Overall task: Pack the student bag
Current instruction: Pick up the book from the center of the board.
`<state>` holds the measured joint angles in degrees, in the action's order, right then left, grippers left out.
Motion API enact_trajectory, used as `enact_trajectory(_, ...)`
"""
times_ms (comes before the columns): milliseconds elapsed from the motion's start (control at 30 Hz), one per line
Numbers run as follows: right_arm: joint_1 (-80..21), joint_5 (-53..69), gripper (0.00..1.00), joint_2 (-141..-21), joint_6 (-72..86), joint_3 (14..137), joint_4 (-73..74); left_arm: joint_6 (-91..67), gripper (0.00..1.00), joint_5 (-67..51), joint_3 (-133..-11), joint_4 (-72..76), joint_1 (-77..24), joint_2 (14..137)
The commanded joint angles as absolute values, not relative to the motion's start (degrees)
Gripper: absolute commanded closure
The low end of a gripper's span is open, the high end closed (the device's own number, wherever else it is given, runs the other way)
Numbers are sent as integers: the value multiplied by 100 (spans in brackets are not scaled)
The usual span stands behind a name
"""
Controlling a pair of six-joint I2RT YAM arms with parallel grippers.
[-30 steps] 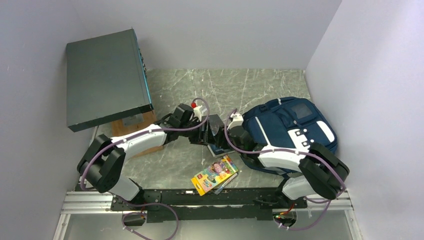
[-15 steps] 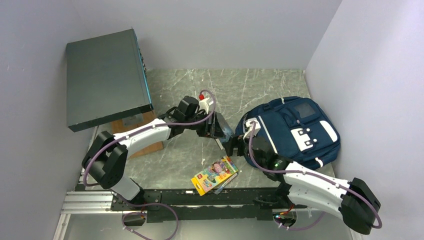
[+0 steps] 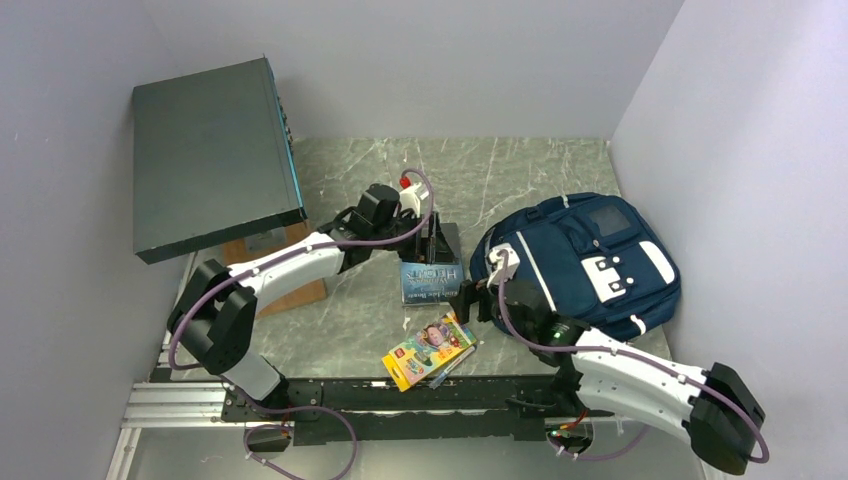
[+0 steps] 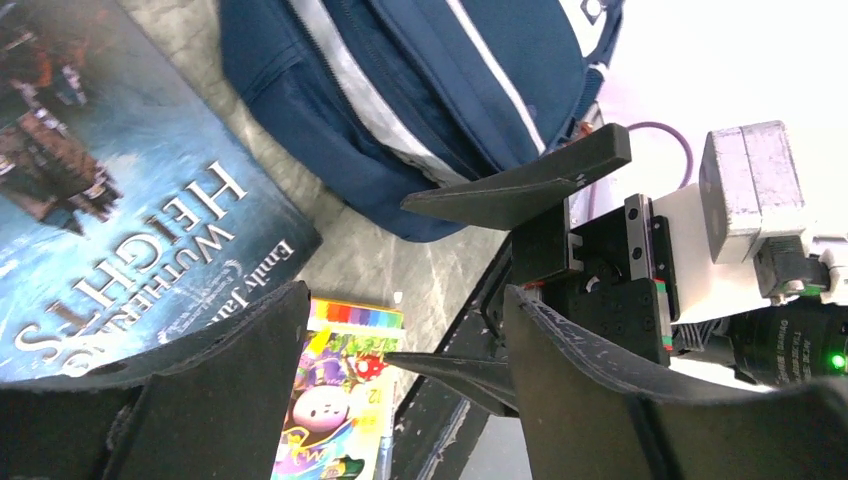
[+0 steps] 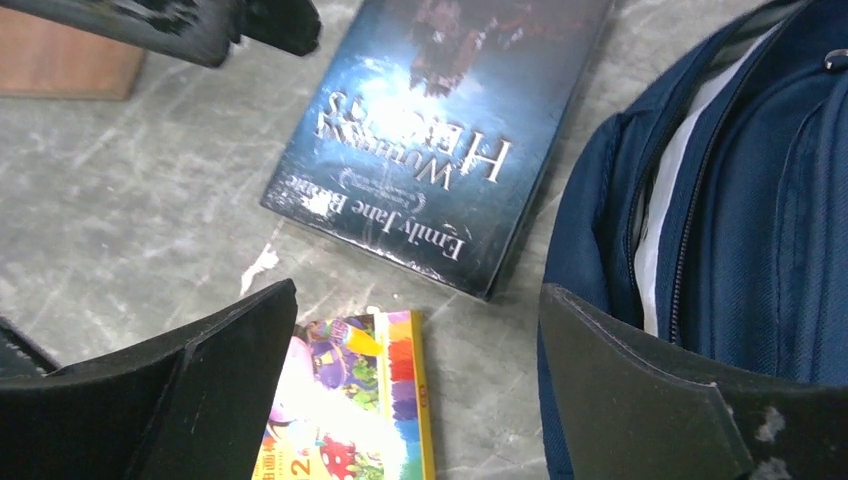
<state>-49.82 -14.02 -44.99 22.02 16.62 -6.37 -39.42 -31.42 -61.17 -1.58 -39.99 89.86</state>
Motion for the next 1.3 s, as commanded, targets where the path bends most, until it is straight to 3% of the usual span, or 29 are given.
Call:
enact_trajectory(0, -5010, -1624, 11, -5036, 2455, 2259, -249, -3604, 19, -2560, -6235, -616, -3864, 8691)
enact_trajectory(100, -5010, -1815, 32, -5297, 2737, 2593, 275, -3637, 11, -2422, -5829, -669, -3560, 8488)
enact_trajectory(167, -5010, -1657, 38, -5352, 2580, 2559, 194, -3635, 9, -2227, -5531, -575, -3388, 8414)
enact_trajectory(433, -5007, -1340, 28, -6351, 2266, 2854, -471, -3700, 9, -1718, -5597, -636, -3108, 9267)
enact_trajectory(633, -4983, -1402, 64, -7400, 2812, 3157, -722, -4051, 11, -2141, -5597, -82, -3013, 9823)
enact_trajectory(733, -4982, -1433, 68, -7580, 2935, 3041, -882, -4267, 14, -2572, -5636, 245, -3023, 10073)
enact_trajectory(1000, -4983, -1339, 66, -7460, 3010, 2699, -1083, -5098, 33, -3812, -5482, 1461, -3069, 10265)
enact_trajectory(1100, -4983, -1343, 54, -7042, 2946, 2508, -1194, -5193, 35, -3911, -5647, 1446, -3165, 10099)
enact_trajectory(1267, -4988, -1578, 24, -6331, 2655, 2517, -738, -5203, 35, -4212, -6130, 1223, -3294, 10163)
